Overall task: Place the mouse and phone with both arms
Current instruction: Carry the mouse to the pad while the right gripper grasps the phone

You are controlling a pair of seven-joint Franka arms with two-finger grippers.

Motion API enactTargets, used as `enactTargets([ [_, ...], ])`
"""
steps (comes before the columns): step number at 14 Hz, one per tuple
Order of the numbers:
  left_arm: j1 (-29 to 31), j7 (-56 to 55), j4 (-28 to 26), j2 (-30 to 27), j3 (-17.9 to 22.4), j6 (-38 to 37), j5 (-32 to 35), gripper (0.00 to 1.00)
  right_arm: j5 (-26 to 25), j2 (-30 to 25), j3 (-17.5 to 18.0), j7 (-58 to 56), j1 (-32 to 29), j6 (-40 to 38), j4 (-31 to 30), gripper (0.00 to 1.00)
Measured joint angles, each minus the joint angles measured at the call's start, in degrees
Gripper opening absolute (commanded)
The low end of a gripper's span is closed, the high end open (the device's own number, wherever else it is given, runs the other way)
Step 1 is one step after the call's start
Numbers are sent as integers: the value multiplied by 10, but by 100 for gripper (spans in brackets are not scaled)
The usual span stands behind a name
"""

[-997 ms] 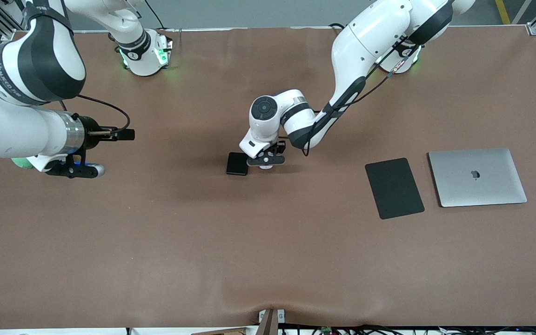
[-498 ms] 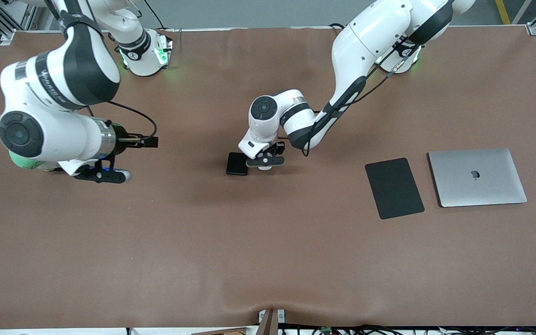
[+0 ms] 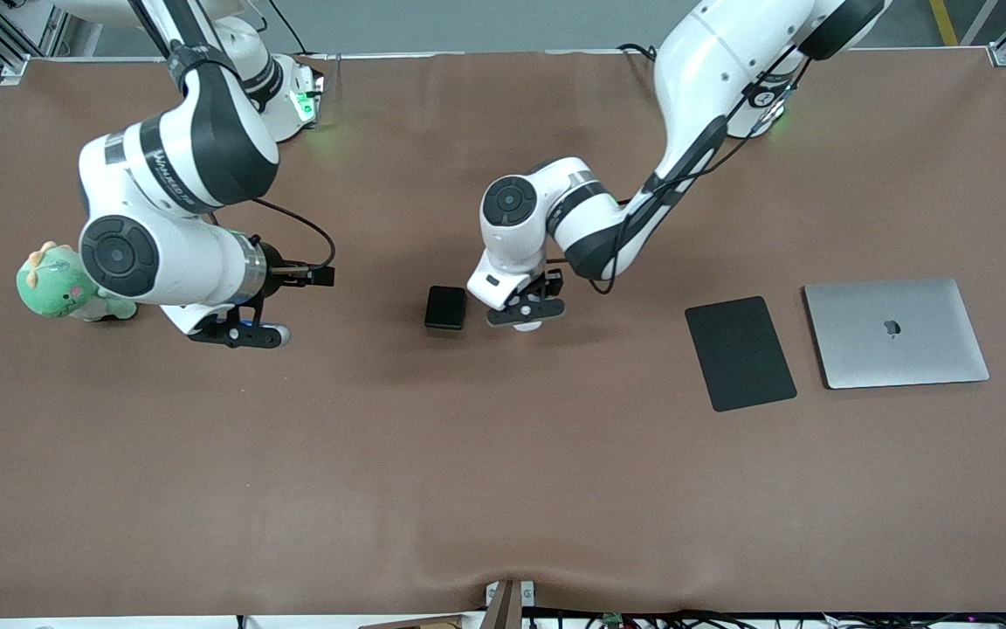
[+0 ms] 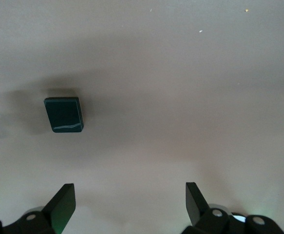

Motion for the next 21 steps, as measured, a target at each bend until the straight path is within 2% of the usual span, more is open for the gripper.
enactTargets([
  [3,35,7,-27,-50,-5,-11,0,0,1,0,0,24,19,40,-22,100],
  [5,71,40,-51,-79,-22,-15,0,0,1,1,0,33,29,57,-31,100],
  [10,273,141,-111,-126,-156,-87,0,0,1,6,1,41,50,137,-72,100],
  [15,444,240,-152,-129,-248,-113,0,0,1,39,1,72,88,201,-90,100],
  [17,474,262,-164,-130,-257,-113,0,0,1,54,1,74,99,221,-91,100],
  [21,493,281,-181,-132,-259,-113,6,0,2,93,2,109,130,284,-92,100],
])
